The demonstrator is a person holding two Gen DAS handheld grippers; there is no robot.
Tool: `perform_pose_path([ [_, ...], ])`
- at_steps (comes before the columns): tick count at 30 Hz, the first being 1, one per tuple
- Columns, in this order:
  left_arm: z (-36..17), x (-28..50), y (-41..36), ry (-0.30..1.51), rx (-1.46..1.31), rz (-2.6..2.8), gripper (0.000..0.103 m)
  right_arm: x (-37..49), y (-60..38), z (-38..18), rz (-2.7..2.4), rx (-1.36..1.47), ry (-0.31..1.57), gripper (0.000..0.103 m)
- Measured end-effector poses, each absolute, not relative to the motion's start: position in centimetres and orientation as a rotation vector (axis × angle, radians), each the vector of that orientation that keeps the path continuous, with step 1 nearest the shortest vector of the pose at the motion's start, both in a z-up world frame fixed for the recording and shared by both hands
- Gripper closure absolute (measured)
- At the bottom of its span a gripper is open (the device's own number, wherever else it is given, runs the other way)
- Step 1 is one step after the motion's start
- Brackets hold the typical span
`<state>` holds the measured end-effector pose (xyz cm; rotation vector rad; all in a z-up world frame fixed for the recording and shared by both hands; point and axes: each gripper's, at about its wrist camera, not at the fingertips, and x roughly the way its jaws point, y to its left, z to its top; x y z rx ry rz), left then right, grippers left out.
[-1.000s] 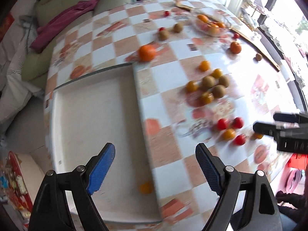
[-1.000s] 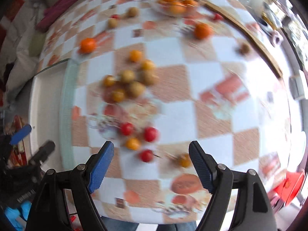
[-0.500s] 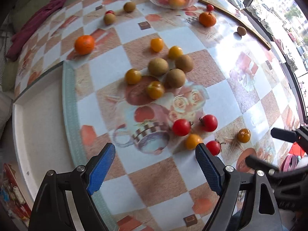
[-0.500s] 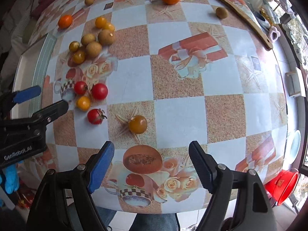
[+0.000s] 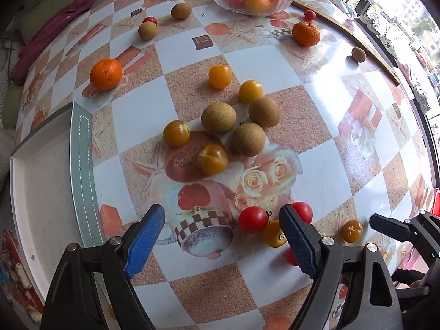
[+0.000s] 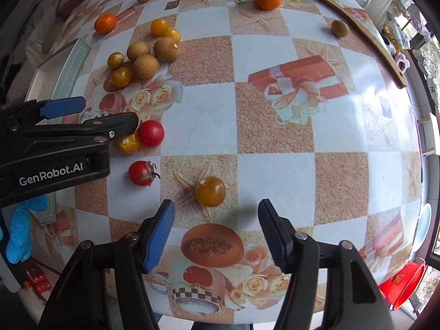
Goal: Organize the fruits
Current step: 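Return both tools to the tomatoes and grasp a yellow tomato with the right tool, then grasp a red cherry tomato with the left tool while the right tool holds its tomato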
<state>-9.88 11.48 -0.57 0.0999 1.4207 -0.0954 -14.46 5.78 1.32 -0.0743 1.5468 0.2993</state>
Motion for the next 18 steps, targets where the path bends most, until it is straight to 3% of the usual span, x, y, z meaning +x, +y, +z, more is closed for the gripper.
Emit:
perform_pose_path([
  [4,-0.6,-9.8,11.3,1.422,0.106,-0.096,0.018,-14.1,8.1,0.9,0.308,-0.123,1.523,0.053],
  [6,-0.4,-9.6,10.9,1.420,0.093,-0.105,0.030,-14.1,8.8,1.1,0.307,-0.149,1.516,0.071],
  [8,-0.4,-9.3,10.2,1.428,0.090,-0.110,0.035,-13.8,9.2,0.8,0.307,-0.131,1.521,0.079],
  [11,-0.3,-8.9,9.6,1.434,0.072,-0.119,0.056,-13.4,8.7,0.7,0.310,-0.097,1.535,0.079],
  [13,-0.3,-8.7,9.2,1.440,0.058,-0.127,0.081,-13.2,8.3,0.8,0.312,-0.089,1.541,0.080],
  [18,0.1,-9.1,10.2,1.452,0.033,-0.129,0.081,-13.3,6.7,1.8,0.315,-0.065,1.539,0.080],
])
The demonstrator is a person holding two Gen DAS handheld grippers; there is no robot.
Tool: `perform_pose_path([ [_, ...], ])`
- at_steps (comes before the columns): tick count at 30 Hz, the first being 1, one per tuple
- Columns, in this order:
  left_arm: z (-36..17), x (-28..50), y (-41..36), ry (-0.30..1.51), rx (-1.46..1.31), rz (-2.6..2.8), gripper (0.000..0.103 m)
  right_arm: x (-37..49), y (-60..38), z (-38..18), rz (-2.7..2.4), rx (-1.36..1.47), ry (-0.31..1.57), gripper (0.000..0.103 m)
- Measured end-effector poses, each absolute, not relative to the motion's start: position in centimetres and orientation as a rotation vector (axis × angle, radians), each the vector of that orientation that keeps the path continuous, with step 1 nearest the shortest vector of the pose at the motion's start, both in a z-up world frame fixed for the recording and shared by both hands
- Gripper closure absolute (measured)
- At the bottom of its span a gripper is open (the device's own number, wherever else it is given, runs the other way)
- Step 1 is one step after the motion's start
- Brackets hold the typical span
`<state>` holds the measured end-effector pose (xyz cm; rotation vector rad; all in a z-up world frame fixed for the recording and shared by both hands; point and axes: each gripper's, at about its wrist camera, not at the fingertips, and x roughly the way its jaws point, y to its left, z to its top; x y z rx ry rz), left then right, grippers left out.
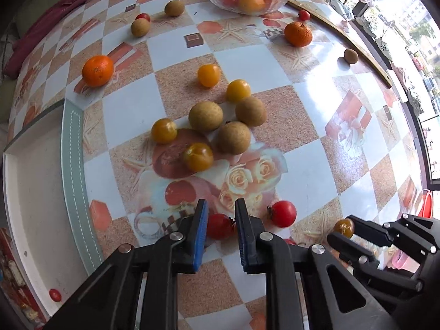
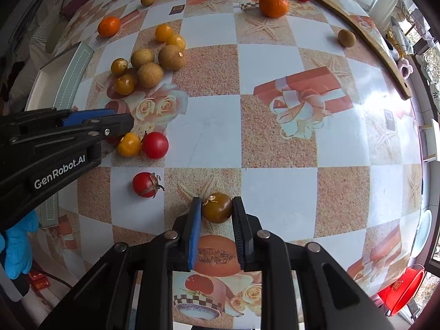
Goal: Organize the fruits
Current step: 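Grasp a red cherry tomato with the left tool while the right tool holds its tomato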
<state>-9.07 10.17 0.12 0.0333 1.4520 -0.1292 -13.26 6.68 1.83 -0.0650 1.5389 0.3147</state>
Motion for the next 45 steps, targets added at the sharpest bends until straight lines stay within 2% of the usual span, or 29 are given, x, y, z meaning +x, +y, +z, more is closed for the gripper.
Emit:
perform_pose_path([
  [11,0.0,-11.7,12.2,1.431,0.014,-0.169,0.080,-13.3,4.9,3.7,0.306,-0.043,1.542,0.080],
  [14,-0.2,-12.2,11.7,1.410,0.059,-0.137,0.057,-13.3,5.1,3.6,0.300,-0.042,1.546,0.080],
  [15,-0.2,-12.1,11.8,1.405,0.058,-0.127,0.053,-13.3,5.1,3.6,0.298,-0.040,1.548,0.080],
  [20,-0.7,-11.8,12.9,1.428,0.004,-0.136,0.054,-13.6,5.1,3.3,0.288,-0.026,1.556,0.080],
  [21,-0.6,-11.9,13.1,1.428,0.014,-0.142,0.061,-13.6,5.1,3.3,0.284,-0.024,1.557,0.080],
  [22,-0.6,-12.1,12.9,1.429,0.005,-0.166,0.077,-13.6,5.0,3.3,0.281,-0.021,1.559,0.080],
  [23,-0.7,-12.2,12.7,1.445,-0.009,-0.194,0.080,-13.7,4.9,3.2,0.277,-0.017,1.561,0.080],
  [34,-0.2,-13.9,15.8,1.441,-0.060,-0.173,0.080,-13.7,4.5,4.5,0.270,0.002,1.549,0.080],
  [45,4.5,-14.8,19.4,1.355,-0.116,-0.138,0.080,-13.4,6.4,6.8,0.320,-0.016,1.514,0.080],
])
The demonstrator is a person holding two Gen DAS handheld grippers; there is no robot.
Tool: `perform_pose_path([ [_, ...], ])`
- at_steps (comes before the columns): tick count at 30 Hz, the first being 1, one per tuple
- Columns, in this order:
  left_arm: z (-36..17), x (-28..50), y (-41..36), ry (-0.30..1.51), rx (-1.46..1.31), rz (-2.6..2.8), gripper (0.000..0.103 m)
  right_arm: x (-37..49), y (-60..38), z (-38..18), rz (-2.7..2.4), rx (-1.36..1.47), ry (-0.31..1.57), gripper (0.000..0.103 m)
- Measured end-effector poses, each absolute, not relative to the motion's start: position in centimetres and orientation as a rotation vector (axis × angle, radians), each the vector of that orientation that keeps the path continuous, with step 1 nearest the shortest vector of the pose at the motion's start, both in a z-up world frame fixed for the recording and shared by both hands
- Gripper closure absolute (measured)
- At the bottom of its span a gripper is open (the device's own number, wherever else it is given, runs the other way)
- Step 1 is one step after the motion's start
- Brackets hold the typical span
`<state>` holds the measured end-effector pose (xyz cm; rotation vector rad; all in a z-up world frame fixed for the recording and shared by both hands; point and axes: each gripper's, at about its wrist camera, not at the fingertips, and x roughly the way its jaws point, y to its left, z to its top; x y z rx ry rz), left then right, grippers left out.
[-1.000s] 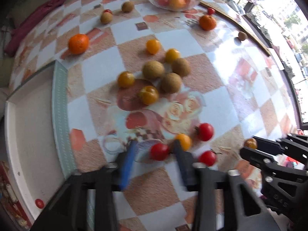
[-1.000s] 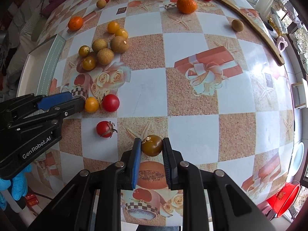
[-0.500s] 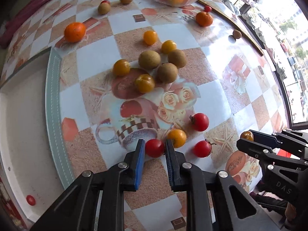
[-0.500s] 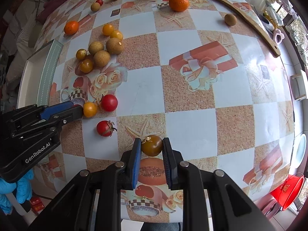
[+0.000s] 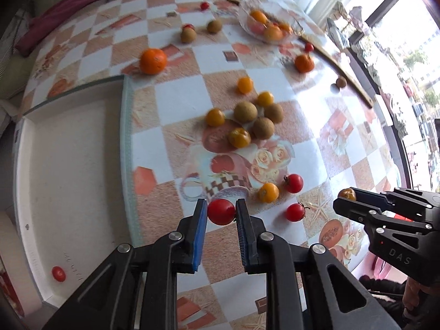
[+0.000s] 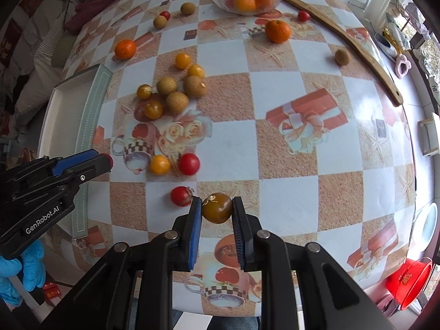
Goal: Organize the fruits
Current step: 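Grasp a red cherry tomato with the left tool while the right tool holds its tomato, then carry both tomatoes into the white tray and open both tools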
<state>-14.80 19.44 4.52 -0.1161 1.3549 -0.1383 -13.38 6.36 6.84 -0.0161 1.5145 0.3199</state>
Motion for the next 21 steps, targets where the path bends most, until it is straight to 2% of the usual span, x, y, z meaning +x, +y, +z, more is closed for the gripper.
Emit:
perform_pose_path([
  [13,7.2,-16.1,28.0,1.266,-0.198,0.038,0.080,-11.5,15.6,8.9,0.472,-0.092,1.473,0.080],
  [21,5.6,-16.9,34.6,1.276,-0.207,0.179,0.080,-10.0,23.8,8.8,0.590,-0.124,1.468,0.080],
])
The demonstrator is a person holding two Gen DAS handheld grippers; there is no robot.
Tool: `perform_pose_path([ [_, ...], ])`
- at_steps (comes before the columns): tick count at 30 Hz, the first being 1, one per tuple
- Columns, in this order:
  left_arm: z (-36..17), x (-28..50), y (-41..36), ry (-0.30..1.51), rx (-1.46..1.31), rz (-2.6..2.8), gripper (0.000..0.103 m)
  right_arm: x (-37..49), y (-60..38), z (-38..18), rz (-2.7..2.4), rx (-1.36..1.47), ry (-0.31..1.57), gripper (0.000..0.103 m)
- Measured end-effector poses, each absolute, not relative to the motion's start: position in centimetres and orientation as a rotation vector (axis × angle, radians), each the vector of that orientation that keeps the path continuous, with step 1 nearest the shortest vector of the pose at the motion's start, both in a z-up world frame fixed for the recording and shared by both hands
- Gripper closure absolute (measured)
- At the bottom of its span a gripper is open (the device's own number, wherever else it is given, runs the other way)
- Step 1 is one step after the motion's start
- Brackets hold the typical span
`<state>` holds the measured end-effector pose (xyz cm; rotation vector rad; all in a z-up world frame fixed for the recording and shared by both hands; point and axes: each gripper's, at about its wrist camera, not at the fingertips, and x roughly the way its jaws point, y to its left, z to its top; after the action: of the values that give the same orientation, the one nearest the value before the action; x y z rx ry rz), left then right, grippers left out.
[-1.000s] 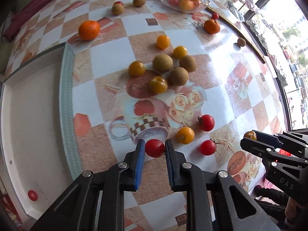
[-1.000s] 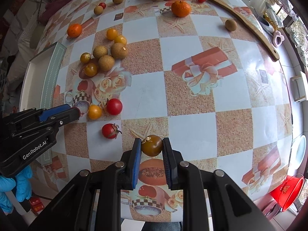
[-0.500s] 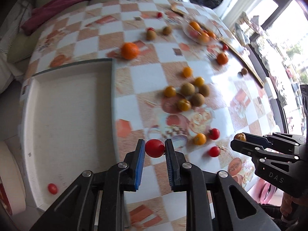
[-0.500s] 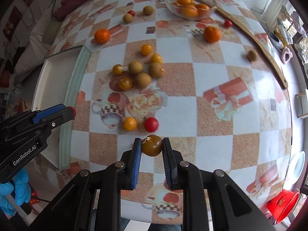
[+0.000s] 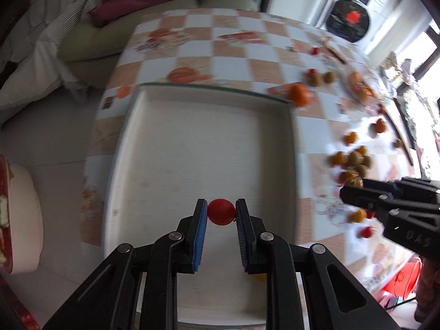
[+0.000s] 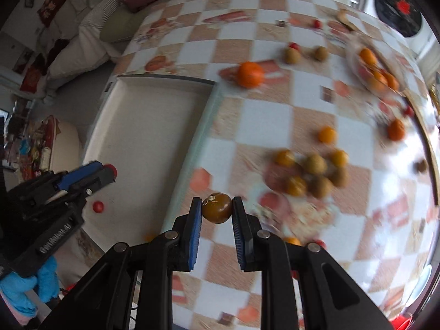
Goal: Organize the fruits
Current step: 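Carry both tomatoes into the white tray and open both tools, then move both tools back over the fruit on the table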
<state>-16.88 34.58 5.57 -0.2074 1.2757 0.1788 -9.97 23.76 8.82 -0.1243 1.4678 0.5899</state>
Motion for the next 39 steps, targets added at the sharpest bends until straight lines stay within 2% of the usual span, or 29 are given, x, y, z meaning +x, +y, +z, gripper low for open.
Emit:
perform_pose_path([
  [10,0.9,-16.0,39.0,1.344,-0.214,0.278,0.080,-6.8,31.9,5.3,0.641,-0.173,1.512,0.080],
  [17,0.3,-15.7,39.2,1.345,-0.209,0.272,0.080,-5.9,34.3,2.5,0.623,-0.244,1.553,0.079],
  [18,0.2,-15.8,39.1,1.349,-0.209,0.269,0.077,-5.9,34.5,2.2,0.619,-0.257,1.556,0.079],
  [21,0.1,-15.8,38.9,1.357,-0.193,0.266,0.035,-6.1,35.0,2.0,0.620,-0.280,1.547,0.079],
  [23,0.4,-16.0,38.6,1.334,-0.164,0.269,0.034,-6.1,35.3,2.0,0.623,-0.297,1.547,0.078],
  [25,0.2,-16.0,38.4,1.352,-0.157,0.257,0.034,-6.2,35.5,1.9,0.635,-0.297,1.555,0.072],
  [27,0.1,-16.0,38.4,1.361,-0.150,0.259,0.034,-6.0,36.2,1.8,0.646,-0.287,1.566,0.040],
  [28,0.1,-16.1,38.4,1.364,-0.148,0.262,0.034,-5.9,36.3,2.0,0.654,-0.274,1.559,0.034],
  [29,0.1,-16.1,38.4,1.366,-0.149,0.263,0.034,-5.7,36.4,2.3,0.656,-0.259,1.551,0.023],
  [39,2.5,-16.6,36.0,1.366,-0.085,0.242,0.034,-5.5,32.9,6.6,0.637,-0.107,1.480,0.020],
])
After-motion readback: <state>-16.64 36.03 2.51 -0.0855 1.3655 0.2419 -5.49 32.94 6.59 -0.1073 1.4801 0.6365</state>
